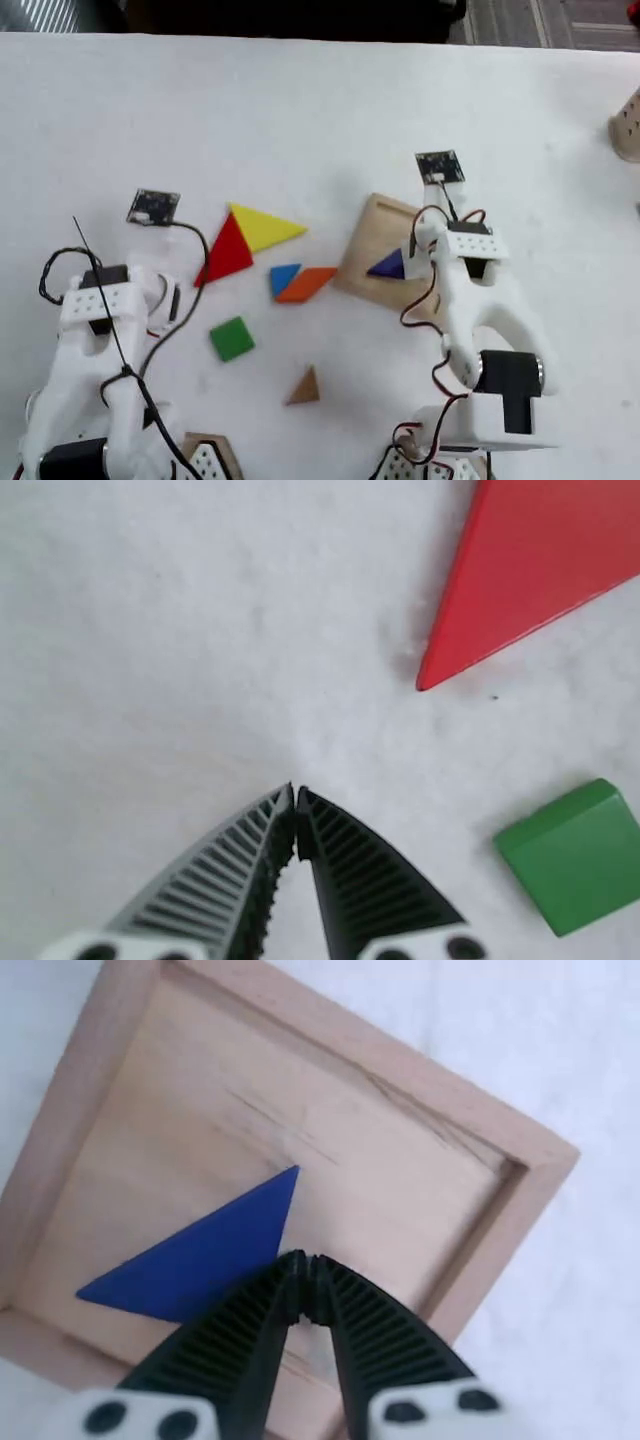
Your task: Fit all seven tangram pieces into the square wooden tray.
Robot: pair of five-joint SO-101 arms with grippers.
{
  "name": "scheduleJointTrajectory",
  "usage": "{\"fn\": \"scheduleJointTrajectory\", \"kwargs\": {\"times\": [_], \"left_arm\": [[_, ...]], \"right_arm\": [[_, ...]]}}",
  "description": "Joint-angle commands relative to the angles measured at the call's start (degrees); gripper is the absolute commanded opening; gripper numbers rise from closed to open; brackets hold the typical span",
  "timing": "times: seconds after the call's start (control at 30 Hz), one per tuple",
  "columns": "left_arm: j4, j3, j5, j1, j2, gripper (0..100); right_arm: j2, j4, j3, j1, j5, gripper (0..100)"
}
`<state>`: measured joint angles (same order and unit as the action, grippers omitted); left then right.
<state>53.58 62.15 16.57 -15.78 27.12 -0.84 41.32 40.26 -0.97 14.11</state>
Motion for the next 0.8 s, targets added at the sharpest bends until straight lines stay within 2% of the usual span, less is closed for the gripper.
{"fn": "scheduleJointTrajectory", "kwargs": {"times": [0.0,0.23,0.47,0.77], "left_arm": [[-0.88,-0.53,0.62,-0.40,1.89,2],[-0.88,-0.53,0.62,-0.40,1.89,2],[-0.88,-0.53,0.62,-0.40,1.89,2],[-0.88,-0.53,0.62,-0.22,1.80,2]], "right_arm": [[-0.31,1.10,-2.37,1.36,0.09,1.8],[-0.75,7.52,-2.37,8.13,0.09,1.8],[-2.51,6.73,-2.64,4.70,-0.44,1.8],[-4.18,5.23,-1.58,3.65,-0.35,1.8]]}}
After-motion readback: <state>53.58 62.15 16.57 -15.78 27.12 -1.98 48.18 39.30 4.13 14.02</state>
